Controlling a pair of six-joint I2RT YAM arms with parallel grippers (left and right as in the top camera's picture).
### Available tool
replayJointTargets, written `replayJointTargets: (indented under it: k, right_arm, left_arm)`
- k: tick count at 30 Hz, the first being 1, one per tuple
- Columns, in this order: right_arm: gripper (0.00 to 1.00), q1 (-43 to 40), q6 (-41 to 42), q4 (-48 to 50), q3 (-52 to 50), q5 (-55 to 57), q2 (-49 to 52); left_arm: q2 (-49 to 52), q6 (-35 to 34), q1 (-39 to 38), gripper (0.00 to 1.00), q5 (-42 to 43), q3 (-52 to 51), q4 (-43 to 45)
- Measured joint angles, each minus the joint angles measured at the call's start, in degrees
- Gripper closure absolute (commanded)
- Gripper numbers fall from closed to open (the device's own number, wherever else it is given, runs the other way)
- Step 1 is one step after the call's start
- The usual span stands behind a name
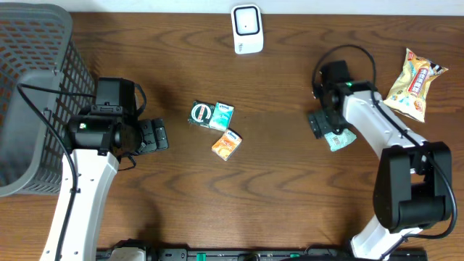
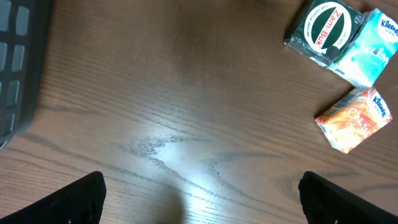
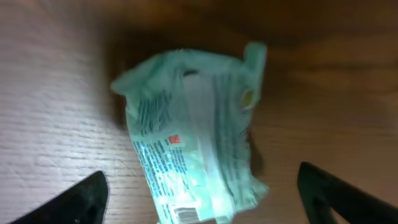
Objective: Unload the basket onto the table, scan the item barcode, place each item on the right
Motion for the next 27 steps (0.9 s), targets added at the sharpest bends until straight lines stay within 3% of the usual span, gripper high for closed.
replayJointTargets:
  k: [9,17,23,27]
  right_arm:
    - [0.23,-0.22,0.74,2.93,-1.68,-20.81,0.00]
    - [0.23,6.01,10.36,10.01,-1.40,-36.41,0.00]
    - [0.24,7.19,13.68,3.58,3.65,-35.34,0.00]
    - [0.32,7.15,14.43,-4.50,7.45,-31.28,0.00]
  left_arm:
    - [0.00,0.00,0.00,0.02,0.00,0.00,0.02]
    - [0.00,0.00,0.00,0.02,-0.02,0.00,0.02]
    - [0.00,0.00,0.00,0.02,0.00,0.00,0.02]
    - [0.00,0.00,0.00,0.02,0.00,0.00,0.00]
